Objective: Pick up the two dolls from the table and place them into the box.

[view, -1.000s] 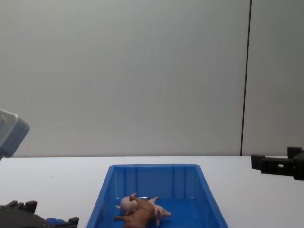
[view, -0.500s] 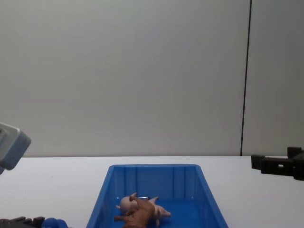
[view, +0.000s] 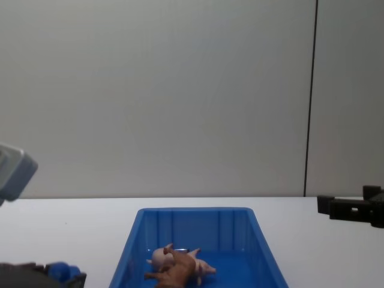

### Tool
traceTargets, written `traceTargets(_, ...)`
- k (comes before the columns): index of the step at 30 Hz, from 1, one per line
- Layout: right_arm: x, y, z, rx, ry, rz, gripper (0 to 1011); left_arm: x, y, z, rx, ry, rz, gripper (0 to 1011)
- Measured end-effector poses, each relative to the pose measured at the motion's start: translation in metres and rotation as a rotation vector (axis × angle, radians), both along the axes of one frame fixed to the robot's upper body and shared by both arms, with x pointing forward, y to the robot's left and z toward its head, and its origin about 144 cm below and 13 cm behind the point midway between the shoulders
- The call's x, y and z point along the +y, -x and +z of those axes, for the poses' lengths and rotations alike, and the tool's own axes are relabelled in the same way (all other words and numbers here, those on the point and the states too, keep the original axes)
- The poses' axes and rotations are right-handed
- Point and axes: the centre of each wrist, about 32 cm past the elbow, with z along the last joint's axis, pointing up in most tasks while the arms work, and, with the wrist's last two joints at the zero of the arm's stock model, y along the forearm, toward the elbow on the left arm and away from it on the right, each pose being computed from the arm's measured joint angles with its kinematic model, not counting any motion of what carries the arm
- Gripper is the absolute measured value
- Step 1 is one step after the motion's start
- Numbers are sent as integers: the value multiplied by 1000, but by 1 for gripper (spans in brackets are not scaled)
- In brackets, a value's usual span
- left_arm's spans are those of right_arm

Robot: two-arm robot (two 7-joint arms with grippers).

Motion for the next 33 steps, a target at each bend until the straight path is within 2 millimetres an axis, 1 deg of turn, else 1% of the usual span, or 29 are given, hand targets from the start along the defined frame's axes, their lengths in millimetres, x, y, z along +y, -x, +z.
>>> traceTargets(6, 0, 0, 0, 0, 0, 0, 1001, -3, -4, 16, -60, -15, -13, 404)
traceTargets(10, 0, 0, 0, 0, 0, 0, 1001, -8, -8, 29, -112, -22, -40, 380)
traceTargets(13, 0, 0, 0, 0, 0, 0, 1001, -12, -11, 35, -135, -24, -60, 363)
traceTargets(22, 0, 0, 0, 0, 0, 0, 1001, -36, -22, 52, -208, -12, -167, 304)
traceTargets(23, 0, 0, 0, 0, 0, 0, 1001, -40, -24, 54, -216, -11, -184, 320)
traceTargets(24, 0, 0, 0, 0, 0, 0, 1001, -40, -24, 54, -216, -11, -184, 365)
traceTargets(25, 0, 0, 0, 0, 0, 0, 1001, -44, -26, 55, -225, -6, -202, 365)
traceTargets(26, 0, 0, 0, 0, 0, 0, 1001, -49, -27, 56, -231, -5, -222, 429)
traceTargets(27, 0, 0, 0, 0, 0, 0, 1001, -49, -27, 56, -231, -5, -222, 429)
traceTargets(29, 0, 0, 0, 0, 0, 0, 1001, -55, -30, 56, -240, 1, -246, 509)
traceTargets(30, 0, 0, 0, 0, 0, 0, 1001, -59, -31, 57, -247, 4, -264, 525)
traceTargets(32, 0, 0, 0, 0, 0, 0, 1001, -62, -33, 57, -252, 8, -277, 617)
traceTargets(33, 0, 0, 0, 0, 0, 0, 1001, -63, -33, 57, -254, 8, -284, 636)
